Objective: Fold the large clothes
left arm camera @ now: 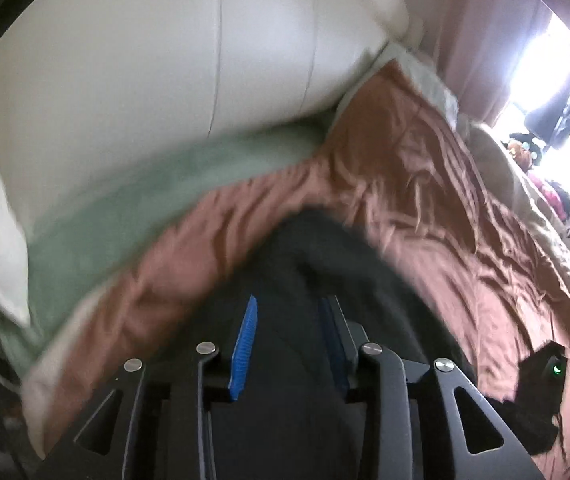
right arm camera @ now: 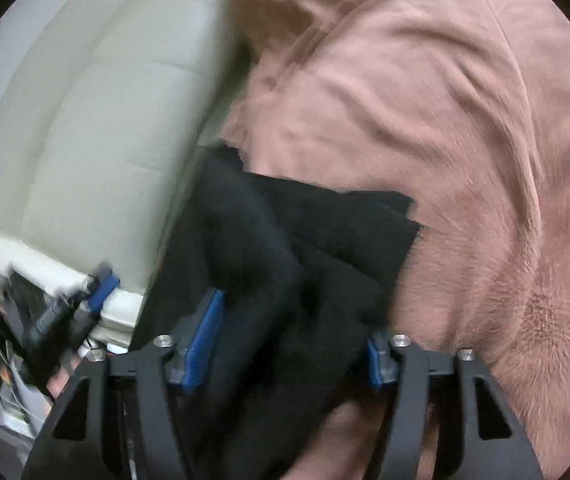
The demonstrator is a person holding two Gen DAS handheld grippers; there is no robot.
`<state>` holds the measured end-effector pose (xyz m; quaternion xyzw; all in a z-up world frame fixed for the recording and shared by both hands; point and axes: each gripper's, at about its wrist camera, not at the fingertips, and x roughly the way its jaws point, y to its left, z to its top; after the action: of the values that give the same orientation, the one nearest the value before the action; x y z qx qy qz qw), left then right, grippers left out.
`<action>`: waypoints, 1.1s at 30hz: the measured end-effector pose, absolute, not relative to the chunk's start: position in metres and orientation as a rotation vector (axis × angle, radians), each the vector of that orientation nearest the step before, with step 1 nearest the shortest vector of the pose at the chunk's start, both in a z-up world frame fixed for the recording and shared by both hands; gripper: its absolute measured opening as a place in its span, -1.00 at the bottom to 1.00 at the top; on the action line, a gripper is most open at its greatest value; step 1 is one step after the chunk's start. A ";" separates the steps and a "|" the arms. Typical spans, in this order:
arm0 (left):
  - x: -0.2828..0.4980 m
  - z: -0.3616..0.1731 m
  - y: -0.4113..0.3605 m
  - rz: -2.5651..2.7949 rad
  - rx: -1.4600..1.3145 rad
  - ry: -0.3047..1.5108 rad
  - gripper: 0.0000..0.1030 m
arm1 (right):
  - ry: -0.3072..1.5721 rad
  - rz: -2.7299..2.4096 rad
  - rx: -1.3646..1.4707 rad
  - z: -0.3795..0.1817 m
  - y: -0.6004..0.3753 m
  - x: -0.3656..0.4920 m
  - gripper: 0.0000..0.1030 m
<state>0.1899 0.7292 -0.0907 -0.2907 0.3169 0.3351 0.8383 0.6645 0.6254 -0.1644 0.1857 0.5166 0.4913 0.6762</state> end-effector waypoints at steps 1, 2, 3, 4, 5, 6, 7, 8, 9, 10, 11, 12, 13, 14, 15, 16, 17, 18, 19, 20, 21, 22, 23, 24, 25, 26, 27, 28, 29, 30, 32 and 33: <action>0.187 -0.097 0.723 0.710 -0.601 0.696 -0.32 | 1.134 1.132 0.419 -0.160 0.623 0.662 0.14; 0.185 -0.100 0.717 0.712 -0.586 0.713 -0.32 | 1.124 1.134 0.385 -0.154 0.624 0.657 0.14; 0.181 -0.105 0.713 0.717 -0.573 0.733 -0.32 | 1.126 1.131 0.365 -0.151 0.625 0.654 0.14; 0.175 -0.109 0.707 0.722 -0.575 0.748 -0.32 | 1.131 1.133 0.362 -0.150 0.626 0.652 0.14; 0.170 -0.109 0.704 0.720 -0.587 0.746 -0.32 | 1.137 1.131 0.362 -0.148 0.625 0.649 0.14; 0.165 -0.111 0.700 0.714 -0.602 0.734 -0.32 | 1.144 1.114 0.357 -0.145 0.623 0.645 0.14; 0.158 -0.110 0.693 0.699 -0.615 0.721 -0.32 | 1.141 1.102 0.355 -0.140 0.619 0.643 0.14; 0.156 -0.110 0.688 0.700 -0.612 0.722 -0.31 | 1.137 1.099 0.354 -0.137 0.617 0.641 0.14; 0.155 -0.108 0.681 0.706 -0.604 0.730 -0.31 | 1.131 1.090 0.344 -0.129 0.613 0.636 0.14; 0.149 -0.105 0.673 0.708 -0.605 0.742 -0.31 | 1.131 1.085 0.333 -0.126 0.613 0.635 0.14; 0.148 -0.105 0.666 0.700 -0.607 0.745 -0.31 | 1.130 1.083 0.319 -0.120 0.612 0.631 0.14; 0.147 -0.103 0.659 0.692 -0.602 0.746 -0.31 | 1.123 1.078 0.300 -0.111 0.609 0.624 0.14; 0.142 -0.098 0.648 0.697 -0.589 0.752 -0.31 | 1.114 1.064 0.277 -0.103 0.605 0.619 0.14; 0.143 -0.096 0.644 0.703 -0.583 0.754 -0.31 | 1.106 1.054 0.257 -0.096 0.599 0.615 0.14; 0.138 -0.090 0.635 0.703 -0.582 0.752 -0.31 | 1.102 1.052 0.239 -0.085 0.595 0.606 0.15; 0.135 -0.086 0.627 0.696 -0.589 0.747 -0.31 | 1.100 1.052 0.228 -0.078 0.592 0.602 0.20; 0.136 -0.083 0.622 0.699 -0.589 0.745 -0.31 | 1.094 1.049 0.220 -0.072 0.587 0.601 0.30; 0.134 -0.078 0.615 0.705 -0.583 0.742 -0.31 | 1.081 1.045 0.208 -0.063 0.580 0.596 0.36; 0.130 -0.069 0.603 0.701 -0.573 0.730 -0.30 | 1.072 1.045 0.196 -0.054 0.574 0.589 0.44; 0.132 -0.065 0.598 0.698 -0.569 0.723 -0.19 | 1.063 1.048 0.184 -0.046 0.571 0.587 0.46; 0.129 -0.056 0.586 0.699 -0.562 0.712 -0.06 | 1.053 1.056 0.165 -0.038 0.565 0.578 0.47; 0.128 -0.051 0.578 0.700 -0.557 0.701 0.23 | 1.048 1.063 0.143 -0.032 0.563 0.572 0.47; 0.126 -0.043 0.568 0.701 -0.545 0.685 0.41 | 1.042 1.058 0.111 -0.026 0.557 0.565 0.48; 0.124 -0.035 0.559 0.702 -0.529 0.671 0.45 | 1.028 1.048 0.085 -0.021 0.551 0.561 0.48; 0.120 -0.026 0.545 0.703 -0.511 0.658 0.48 | 1.008 1.047 0.068 -0.013 0.543 0.555 0.49; 0.119 -0.020 0.538 0.702 -0.505 0.651 0.49 | 0.995 1.046 0.059 -0.005 0.531 0.556 0.56; 0.116 -0.014 0.530 0.701 -0.500 0.645 0.49 | 0.982 1.042 0.047 0.003 0.519 0.550 0.63; 0.112 -0.007 0.519 0.701 -0.498 0.636 0.52 | 0.969 1.041 0.040 0.009 0.513 0.550 0.72; 0.109 -0.004 0.513 0.701 -0.499 0.632 0.59 | 0.954 1.040 0.033 0.016 0.506 0.545 0.77; 0.108 0.001 0.505 0.699 -0.497 0.631 0.63 | 0.930 1.037 0.023 0.026 0.496 0.537 0.78; 0.106 0.011 0.488 0.694 -0.479 0.623 0.68 | 0.898 1.043 0.024 0.037 0.466 0.533 0.85; 0.105 0.015 0.480 0.692 -0.474 0.618 0.70 | 0.883 1.051 0.026 0.046 0.455 0.526 0.91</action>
<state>0.1046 0.4805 0.0149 -0.2264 0.2951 0.3306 0.8674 0.5262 0.4549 0.0462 0.0122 0.4076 0.4853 0.7734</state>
